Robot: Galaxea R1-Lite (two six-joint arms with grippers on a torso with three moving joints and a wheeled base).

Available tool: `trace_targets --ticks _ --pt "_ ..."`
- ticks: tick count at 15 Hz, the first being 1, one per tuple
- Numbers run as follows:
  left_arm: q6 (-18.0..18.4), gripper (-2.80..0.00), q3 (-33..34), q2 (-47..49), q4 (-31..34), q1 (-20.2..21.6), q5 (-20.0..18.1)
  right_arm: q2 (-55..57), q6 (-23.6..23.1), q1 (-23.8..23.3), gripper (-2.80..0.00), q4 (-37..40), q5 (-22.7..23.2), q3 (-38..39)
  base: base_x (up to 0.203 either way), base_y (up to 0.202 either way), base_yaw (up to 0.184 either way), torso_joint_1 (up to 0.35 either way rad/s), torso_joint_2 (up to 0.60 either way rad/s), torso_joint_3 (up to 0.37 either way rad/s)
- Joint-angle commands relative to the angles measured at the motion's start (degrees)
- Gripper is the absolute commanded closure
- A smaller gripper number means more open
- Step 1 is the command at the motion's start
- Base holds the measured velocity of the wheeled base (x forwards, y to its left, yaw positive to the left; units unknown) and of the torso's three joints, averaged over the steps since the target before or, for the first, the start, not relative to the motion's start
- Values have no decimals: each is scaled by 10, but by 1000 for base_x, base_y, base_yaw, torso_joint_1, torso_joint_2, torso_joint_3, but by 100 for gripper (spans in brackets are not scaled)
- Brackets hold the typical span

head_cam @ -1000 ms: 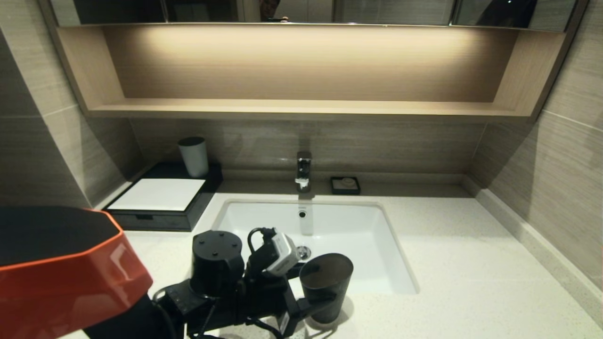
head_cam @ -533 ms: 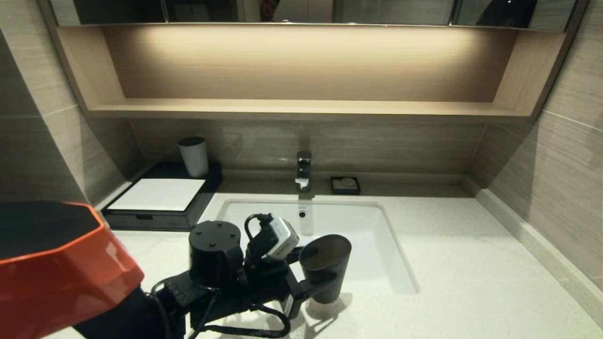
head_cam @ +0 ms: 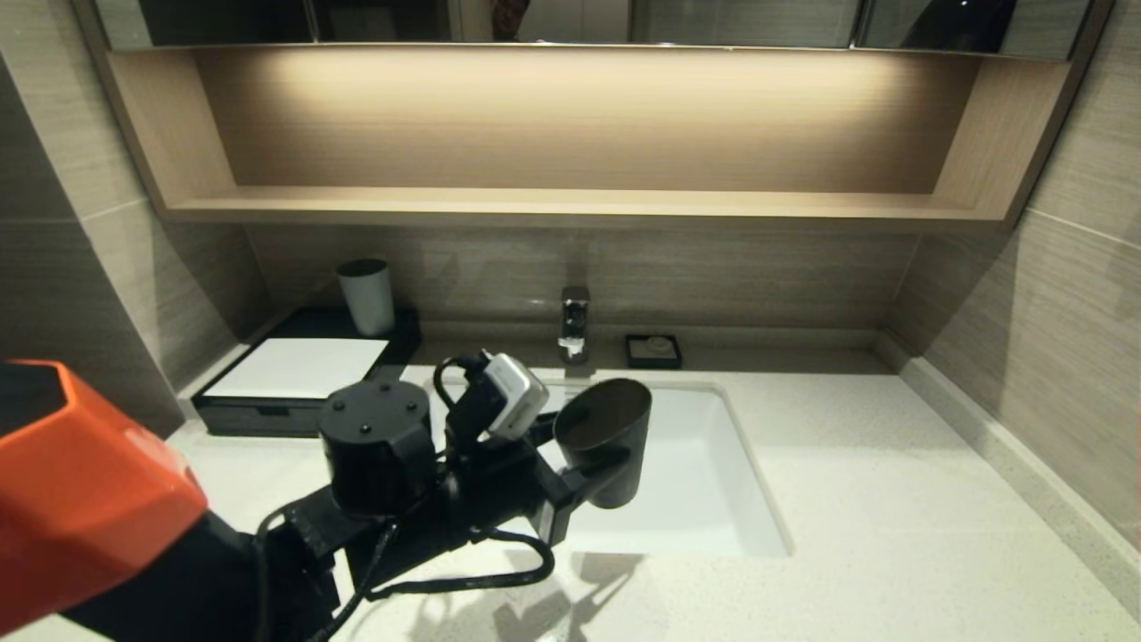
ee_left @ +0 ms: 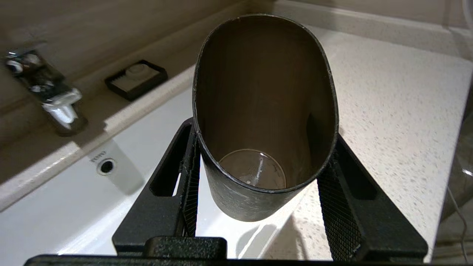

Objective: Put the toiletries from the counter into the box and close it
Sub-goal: Place the cup on the storage box

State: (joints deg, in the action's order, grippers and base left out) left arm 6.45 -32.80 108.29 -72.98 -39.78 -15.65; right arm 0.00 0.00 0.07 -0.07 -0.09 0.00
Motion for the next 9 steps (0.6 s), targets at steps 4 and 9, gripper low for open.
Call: trace_targets --ticks 4,9 --pt "-17 0 -59 -69 99 90 15 0 0 0 0 0 0 1 0 0 0 0 0 0" --pt "-35 0 -80 -91 159 189 30 0 0 0 0 0 0 1 0 0 0 0 0 0"
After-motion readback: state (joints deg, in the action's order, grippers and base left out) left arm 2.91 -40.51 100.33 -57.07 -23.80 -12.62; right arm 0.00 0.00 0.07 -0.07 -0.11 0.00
